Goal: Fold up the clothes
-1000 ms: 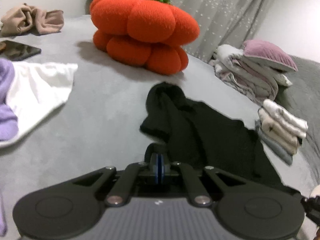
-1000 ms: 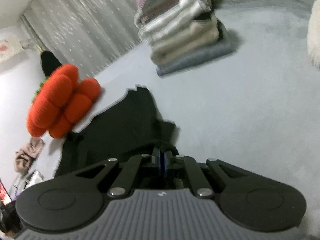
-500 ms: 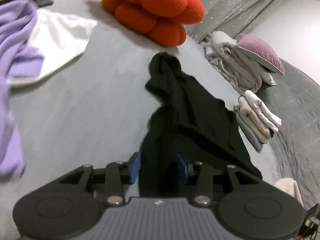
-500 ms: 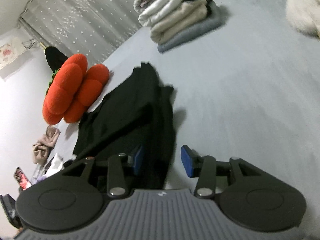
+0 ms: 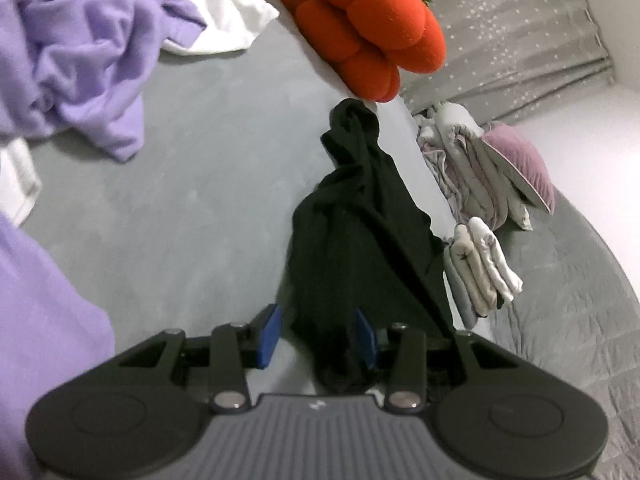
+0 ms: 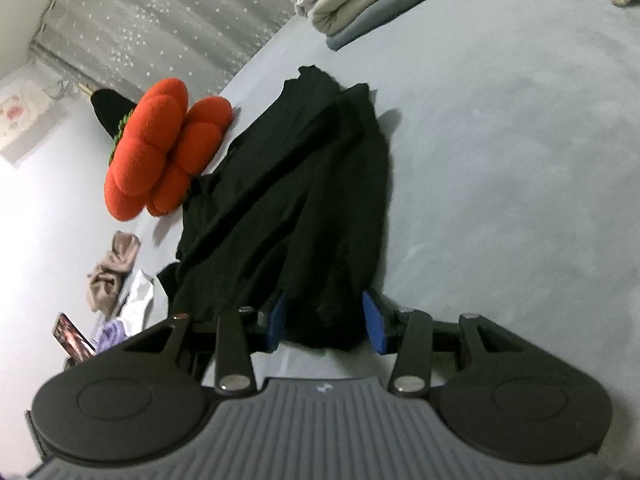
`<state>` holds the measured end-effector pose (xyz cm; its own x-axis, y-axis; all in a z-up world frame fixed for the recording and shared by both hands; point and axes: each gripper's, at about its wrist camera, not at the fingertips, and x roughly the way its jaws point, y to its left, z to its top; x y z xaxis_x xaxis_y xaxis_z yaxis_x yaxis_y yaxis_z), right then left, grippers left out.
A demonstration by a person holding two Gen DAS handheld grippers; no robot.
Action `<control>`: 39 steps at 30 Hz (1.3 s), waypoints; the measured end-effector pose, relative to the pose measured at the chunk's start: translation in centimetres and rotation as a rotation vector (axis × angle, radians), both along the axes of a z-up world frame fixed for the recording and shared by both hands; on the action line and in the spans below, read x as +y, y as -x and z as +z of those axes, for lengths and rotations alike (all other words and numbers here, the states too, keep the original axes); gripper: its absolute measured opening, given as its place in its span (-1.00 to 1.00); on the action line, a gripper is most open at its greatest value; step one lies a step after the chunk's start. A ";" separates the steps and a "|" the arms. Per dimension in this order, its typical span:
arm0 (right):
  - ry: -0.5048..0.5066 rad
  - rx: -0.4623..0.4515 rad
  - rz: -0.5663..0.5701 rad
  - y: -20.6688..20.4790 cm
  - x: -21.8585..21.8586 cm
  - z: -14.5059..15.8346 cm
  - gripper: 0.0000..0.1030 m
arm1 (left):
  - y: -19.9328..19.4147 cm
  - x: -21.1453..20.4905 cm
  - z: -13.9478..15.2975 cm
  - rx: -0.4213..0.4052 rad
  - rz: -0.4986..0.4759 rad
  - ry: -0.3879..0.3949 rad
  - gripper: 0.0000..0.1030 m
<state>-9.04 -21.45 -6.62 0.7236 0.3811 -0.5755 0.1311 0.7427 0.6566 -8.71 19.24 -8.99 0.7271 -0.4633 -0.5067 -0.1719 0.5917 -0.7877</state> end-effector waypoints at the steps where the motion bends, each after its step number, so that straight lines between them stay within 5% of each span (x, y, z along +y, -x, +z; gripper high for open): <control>1: 0.036 0.000 0.007 -0.1 0.4 0.1 -0.38 | 0.0 -0.1 0.0 0.001 0.004 -0.002 -0.18; 5: 0.150 0.005 0.033 -0.2 1.4 0.4 -0.89 | -0.2 -0.6 0.2 0.010 0.017 -0.015 -0.17; 17: 0.221 -0.008 -0.183 1.2 -6.8 2.1 -0.91 | -0.2 -0.5 0.5 0.024 -0.005 -0.027 -0.07; 24: 0.329 -0.009 -0.169 0.3 -6.9 0.4 -0.91 | -0.8 -0.8 0.8 0.024 -0.013 -0.059 -0.04; 27: 0.381 -0.046 -0.148 0.4 -6.2 0.3 -0.89 | -1.4 -0.9 1.2 0.025 -0.026 -0.096 -0.19; 32: 0.375 -0.086 -0.143 0.8 -6.5 -0.3 -0.89 | -2.3 -1.8 2.1 0.016 -0.082 -0.206 -0.80; 39: 0.319 -0.092 -0.164 0.8 -7.0 -0.5 -0.89 | -4.0 -4.1 3.6 -0.031 -0.157 -0.283 -0.91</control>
